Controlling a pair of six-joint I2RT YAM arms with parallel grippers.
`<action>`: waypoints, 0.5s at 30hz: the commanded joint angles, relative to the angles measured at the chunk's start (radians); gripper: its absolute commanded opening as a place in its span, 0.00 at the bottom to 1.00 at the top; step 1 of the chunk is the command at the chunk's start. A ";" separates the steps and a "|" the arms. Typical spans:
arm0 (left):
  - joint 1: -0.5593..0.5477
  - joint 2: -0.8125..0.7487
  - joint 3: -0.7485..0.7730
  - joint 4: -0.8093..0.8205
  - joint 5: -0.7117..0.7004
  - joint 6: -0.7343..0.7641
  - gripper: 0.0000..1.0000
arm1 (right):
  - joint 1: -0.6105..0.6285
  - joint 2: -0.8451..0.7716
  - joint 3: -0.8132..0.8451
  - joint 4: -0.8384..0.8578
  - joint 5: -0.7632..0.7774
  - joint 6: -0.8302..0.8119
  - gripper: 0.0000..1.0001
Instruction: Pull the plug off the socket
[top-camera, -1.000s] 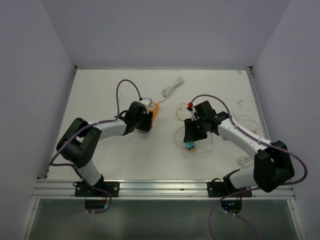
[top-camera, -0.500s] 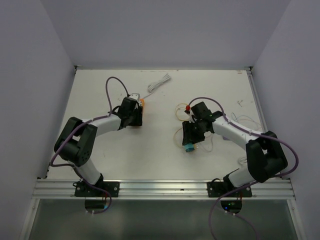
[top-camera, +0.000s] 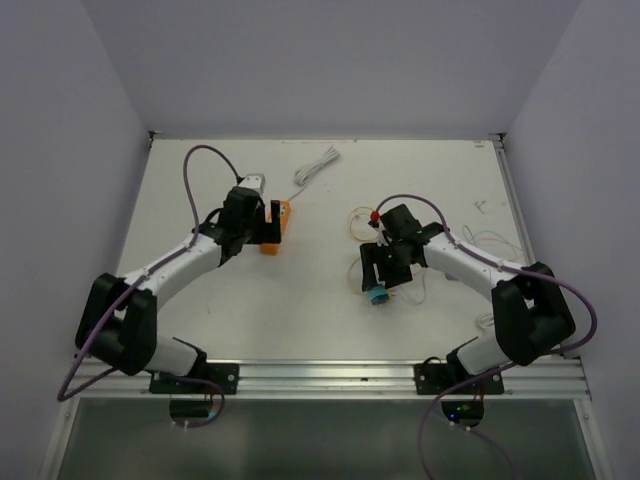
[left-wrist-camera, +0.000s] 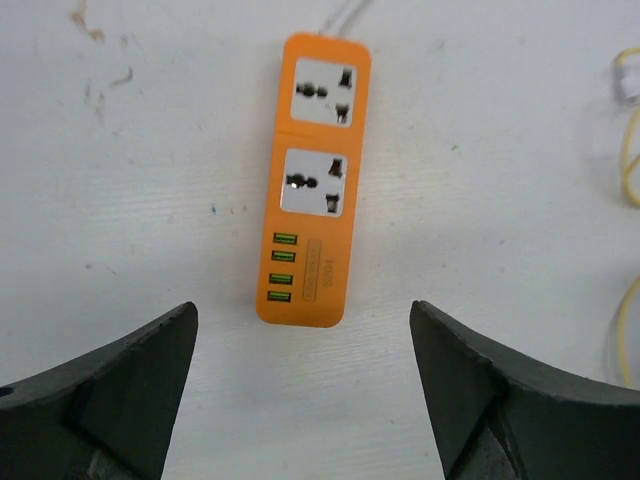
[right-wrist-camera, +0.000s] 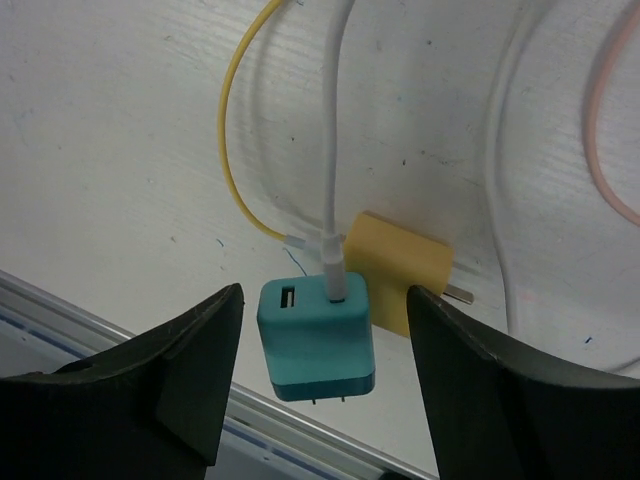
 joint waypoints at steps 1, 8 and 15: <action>0.008 -0.172 0.047 -0.047 -0.039 0.015 0.91 | 0.008 -0.043 0.039 -0.014 0.046 0.001 0.72; 0.008 -0.543 0.040 -0.096 -0.137 0.095 0.98 | 0.020 -0.110 0.053 -0.093 0.132 -0.011 0.92; 0.008 -0.817 -0.129 -0.070 -0.252 0.198 0.98 | 0.045 -0.118 0.018 -0.140 0.138 -0.024 0.99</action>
